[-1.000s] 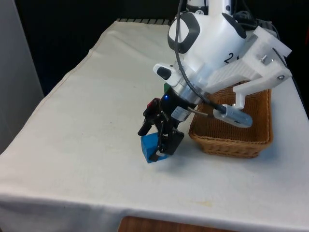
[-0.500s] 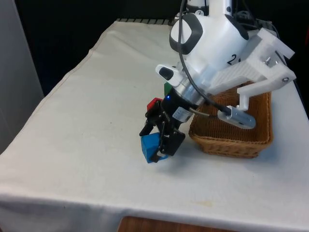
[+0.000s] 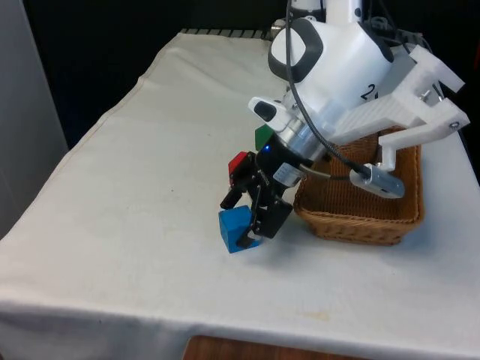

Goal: Pick up the blue cube and place it into the basket.

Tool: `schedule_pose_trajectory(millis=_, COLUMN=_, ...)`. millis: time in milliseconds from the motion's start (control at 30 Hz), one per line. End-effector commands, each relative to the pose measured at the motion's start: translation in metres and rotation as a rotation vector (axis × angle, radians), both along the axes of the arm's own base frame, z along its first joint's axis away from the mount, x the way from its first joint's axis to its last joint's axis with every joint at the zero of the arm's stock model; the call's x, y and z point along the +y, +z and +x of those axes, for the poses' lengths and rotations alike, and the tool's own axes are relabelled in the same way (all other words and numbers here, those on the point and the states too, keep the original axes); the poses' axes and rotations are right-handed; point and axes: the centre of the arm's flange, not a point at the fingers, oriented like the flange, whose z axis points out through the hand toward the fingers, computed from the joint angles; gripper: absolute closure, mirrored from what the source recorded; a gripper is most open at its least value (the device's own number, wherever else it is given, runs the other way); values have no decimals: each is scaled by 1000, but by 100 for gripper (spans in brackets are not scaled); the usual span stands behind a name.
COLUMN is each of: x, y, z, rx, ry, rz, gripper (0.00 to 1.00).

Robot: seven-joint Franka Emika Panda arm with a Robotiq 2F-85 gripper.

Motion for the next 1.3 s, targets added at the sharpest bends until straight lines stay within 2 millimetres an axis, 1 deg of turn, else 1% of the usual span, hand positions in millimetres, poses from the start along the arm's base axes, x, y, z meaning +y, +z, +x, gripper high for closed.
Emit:
schedule_pose_trajectory(millis=0, x=1, y=2, z=-1, rx=-14, ry=1, rz=-1, gripper=1)
schedule_pose_trajectory(millis=33, x=2, y=2, z=-2, rx=-14, ry=1, rz=-2, gripper=7)
schedule_pose_trajectory(millis=67, x=2, y=1, z=-3, rx=-14, ry=1, rz=-3, gripper=16)
schedule_pose_trajectory(millis=100, x=1, y=-1, z=-2, rx=-2, ry=0, rz=-5, gripper=27)
schedule_pose_trajectory(millis=133, x=3, y=1, z=-3, rx=-16, ry=1, rz=-3, gripper=27)
schedule_pose_trajectory(millis=167, x=3, y=1, z=-3, rx=-16, ry=1, rz=-4, gripper=38)
schedule_pose_trajectory(millis=200, x=3, y=1, z=-3, rx=-17, ry=0, rz=-5, gripper=61)
schedule_pose_trajectory(millis=300, x=3, y=1, z=-3, rx=-17, ry=-1, rz=-4, gripper=94)
schedule_pose_trajectory(millis=333, x=3, y=1, z=-4, rx=-17, ry=1, rz=-5, gripper=100)
schedule_pose_trajectory(millis=867, x=3, y=0, z=-3, rx=-9, ry=-2, rz=-5, gripper=100)
schedule_pose_trajectory(millis=1000, x=2, y=7, z=-1, rx=-13, ry=-4, rz=-3, gripper=100)
schedule_pose_trajectory(millis=1033, x=2, y=3, z=0, rx=-8, ry=-6, rz=-10, gripper=100)
schedule_pose_trajectory(millis=1100, x=0, y=13, z=0, rx=-18, ry=-5, rz=1, gripper=100)
schedule_pose_trajectory(millis=1233, x=-3, y=20, z=1, rx=-26, ry=-10, rz=8, gripper=100)
schedule_pose_trajectory(millis=1267, x=-3, y=25, z=1, rx=-31, ry=-12, rz=10, gripper=100)
